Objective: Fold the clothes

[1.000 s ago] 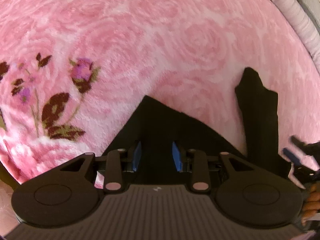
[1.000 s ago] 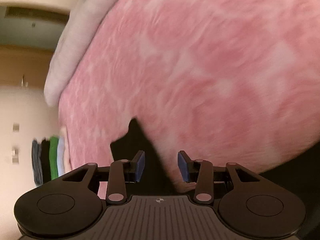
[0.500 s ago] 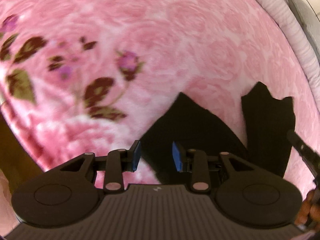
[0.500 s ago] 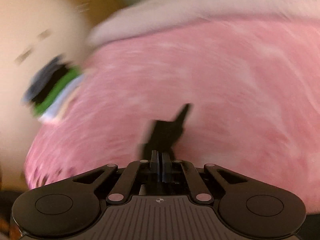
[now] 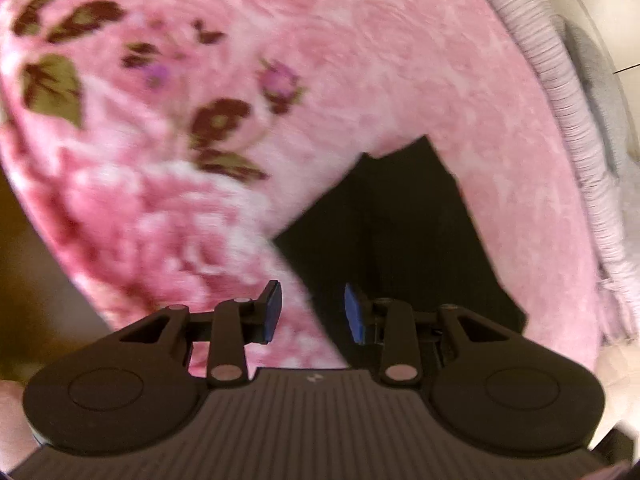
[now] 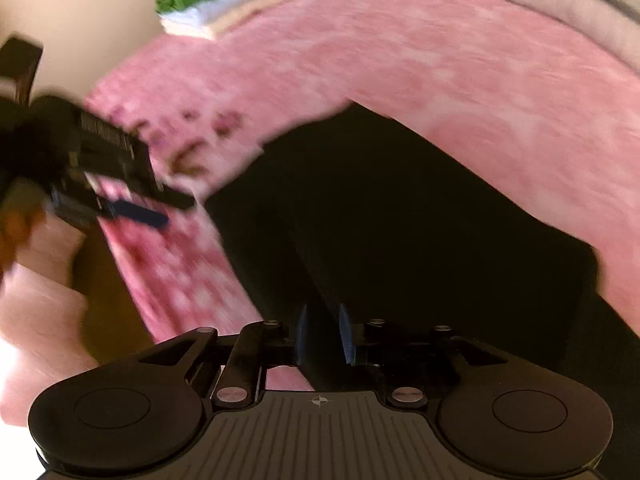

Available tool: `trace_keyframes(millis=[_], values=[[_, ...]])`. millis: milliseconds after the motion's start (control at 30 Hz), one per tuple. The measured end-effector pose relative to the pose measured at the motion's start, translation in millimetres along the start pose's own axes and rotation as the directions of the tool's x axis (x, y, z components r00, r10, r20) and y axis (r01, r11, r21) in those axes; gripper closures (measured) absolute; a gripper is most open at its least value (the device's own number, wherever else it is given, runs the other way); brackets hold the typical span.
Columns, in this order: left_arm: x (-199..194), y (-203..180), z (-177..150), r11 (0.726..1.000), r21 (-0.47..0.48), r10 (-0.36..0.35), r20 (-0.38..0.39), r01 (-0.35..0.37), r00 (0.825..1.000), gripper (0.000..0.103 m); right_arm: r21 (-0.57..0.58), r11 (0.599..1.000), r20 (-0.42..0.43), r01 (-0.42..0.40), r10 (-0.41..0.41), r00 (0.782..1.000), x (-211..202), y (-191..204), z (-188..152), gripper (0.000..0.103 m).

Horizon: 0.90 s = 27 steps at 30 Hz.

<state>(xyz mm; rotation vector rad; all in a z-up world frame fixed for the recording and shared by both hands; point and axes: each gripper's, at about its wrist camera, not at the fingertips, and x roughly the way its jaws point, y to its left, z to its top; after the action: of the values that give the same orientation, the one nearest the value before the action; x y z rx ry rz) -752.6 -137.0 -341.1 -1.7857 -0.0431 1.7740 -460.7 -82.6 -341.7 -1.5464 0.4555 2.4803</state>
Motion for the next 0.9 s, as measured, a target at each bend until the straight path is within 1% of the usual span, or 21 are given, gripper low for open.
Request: trace_keyframes(millis=[100, 200, 333, 400, 433, 467, 500, 600, 667, 700, 733, 800, 900], values=[[17, -8, 6, 0.998, -0.026, -0.061, 0.013, 0.062, 0.998, 0.072, -0.011, 0.994, -0.027, 0.112, -0.112, 0.993, -13, -12, -27, 0.081], [34, -16, 15, 0.993, -0.045, -0.104, 0.032, 0.105, 0.994, 0.072, -0.032, 0.979, -0.047, 0.202, -0.203, 0.978, -21, -19, -50, 0.081], [52, -20, 22, 0.991, -0.066, -0.116, 0.043, 0.119, 0.992, 0.071, -0.038, 0.957, -0.059, 0.287, -0.289, 0.956, -34, -21, -75, 0.078], [59, -19, 24, 0.989, -0.079, -0.122, 0.052, 0.126, 0.991, 0.073, -0.054, 0.948, -0.066, 0.315, -0.318, 0.946, -41, -21, -87, 0.075], [61, -19, 24, 0.986, -0.081, -0.140, 0.068, 0.146, 0.988, 0.074, -0.064, 0.942, -0.069, 0.329, -0.333, 0.940, -43, -20, -92, 0.073], [61, -20, 24, 0.983, -0.076, -0.160, 0.081, 0.166, 0.984, 0.082, -0.081, 0.937, -0.071, 0.341, -0.346, 0.935, -42, -19, -97, 0.072], [60, -21, 23, 0.982, -0.059, -0.175, 0.092, 0.181, 0.980, 0.099, -0.099, 0.931, -0.073, 0.351, -0.359, 0.930, -41, -18, -101, 0.071], [49, -26, 18, 0.980, -0.013, -0.193, 0.135, 0.197, 0.972, 0.098, -0.154, 0.908, -0.063, 0.391, -0.403, 0.913, -36, -12, -109, 0.070], [33, -25, 11, 0.977, 0.012, -0.211, 0.171, 0.212, 0.962, 0.099, -0.184, 0.895, -0.064, 0.407, -0.424, 0.903, -31, -12, -112, 0.070], [24, -24, 7, 0.975, 0.024, -0.222, 0.191, 0.221, 0.956, 0.099, -0.185, 0.894, -0.060, 0.409, -0.426, 0.903, -31, -12, -112, 0.070], [17, -21, 3, 0.975, 0.034, -0.221, 0.202, 0.219, 0.954, 0.099, -0.174, 0.897, -0.050, 0.407, -0.420, 0.906, -35, -12, -111, 0.070], [9, -12, -5, 0.980, 0.047, -0.198, 0.208, 0.192, 0.958, 0.099, -0.147, 0.906, -0.031, 0.397, -0.406, 0.914, -41, -11, -111, 0.070], [2, 2, -15, 0.986, 0.057, -0.162, 0.213, 0.153, 0.963, 0.098, -0.146, 0.907, -0.025, 0.394, -0.402, 0.915, -46, -8, -116, 0.069]])
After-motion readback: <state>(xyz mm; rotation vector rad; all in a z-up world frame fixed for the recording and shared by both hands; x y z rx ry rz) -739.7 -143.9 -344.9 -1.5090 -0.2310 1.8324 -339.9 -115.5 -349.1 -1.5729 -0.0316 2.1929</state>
